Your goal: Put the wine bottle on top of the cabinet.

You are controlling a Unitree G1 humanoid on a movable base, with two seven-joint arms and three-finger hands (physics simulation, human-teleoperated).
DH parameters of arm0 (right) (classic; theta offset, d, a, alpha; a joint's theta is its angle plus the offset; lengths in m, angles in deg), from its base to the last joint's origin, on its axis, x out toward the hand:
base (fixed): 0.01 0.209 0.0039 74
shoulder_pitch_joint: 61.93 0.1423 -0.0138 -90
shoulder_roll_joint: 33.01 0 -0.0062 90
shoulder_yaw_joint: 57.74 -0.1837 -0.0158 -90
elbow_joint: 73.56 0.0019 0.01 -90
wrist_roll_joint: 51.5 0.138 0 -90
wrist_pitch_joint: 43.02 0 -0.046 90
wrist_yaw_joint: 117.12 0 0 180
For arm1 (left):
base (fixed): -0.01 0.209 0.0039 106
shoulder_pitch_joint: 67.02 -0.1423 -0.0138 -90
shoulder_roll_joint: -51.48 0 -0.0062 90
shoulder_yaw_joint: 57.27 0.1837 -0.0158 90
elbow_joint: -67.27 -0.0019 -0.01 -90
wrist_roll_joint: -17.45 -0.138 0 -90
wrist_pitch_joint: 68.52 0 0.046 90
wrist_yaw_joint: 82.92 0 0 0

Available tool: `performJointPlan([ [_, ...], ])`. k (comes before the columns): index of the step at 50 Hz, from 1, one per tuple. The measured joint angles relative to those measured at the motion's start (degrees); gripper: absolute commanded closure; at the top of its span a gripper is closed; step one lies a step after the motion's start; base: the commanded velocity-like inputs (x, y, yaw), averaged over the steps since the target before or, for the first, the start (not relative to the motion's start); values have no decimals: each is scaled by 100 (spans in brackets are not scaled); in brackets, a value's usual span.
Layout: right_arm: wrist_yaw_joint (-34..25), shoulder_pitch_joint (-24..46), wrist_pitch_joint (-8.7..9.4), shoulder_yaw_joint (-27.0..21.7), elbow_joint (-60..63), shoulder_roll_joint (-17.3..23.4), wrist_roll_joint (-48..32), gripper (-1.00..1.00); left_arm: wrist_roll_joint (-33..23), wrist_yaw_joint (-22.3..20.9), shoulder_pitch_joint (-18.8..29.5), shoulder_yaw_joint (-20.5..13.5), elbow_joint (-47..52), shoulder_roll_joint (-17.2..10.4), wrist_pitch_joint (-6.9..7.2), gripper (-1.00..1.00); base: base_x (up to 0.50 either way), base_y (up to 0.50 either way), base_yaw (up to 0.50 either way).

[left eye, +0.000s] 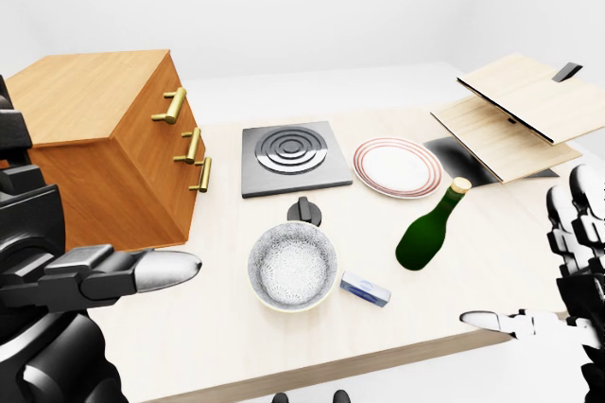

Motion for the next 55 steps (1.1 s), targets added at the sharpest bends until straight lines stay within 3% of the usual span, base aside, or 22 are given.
performJointPlan([
  [55, 1037, 584, 0, 794, -1496, 894, 261, -100, -319, -123, -60, 193, -351, 85, 0, -100, 0, 0, 0],
])
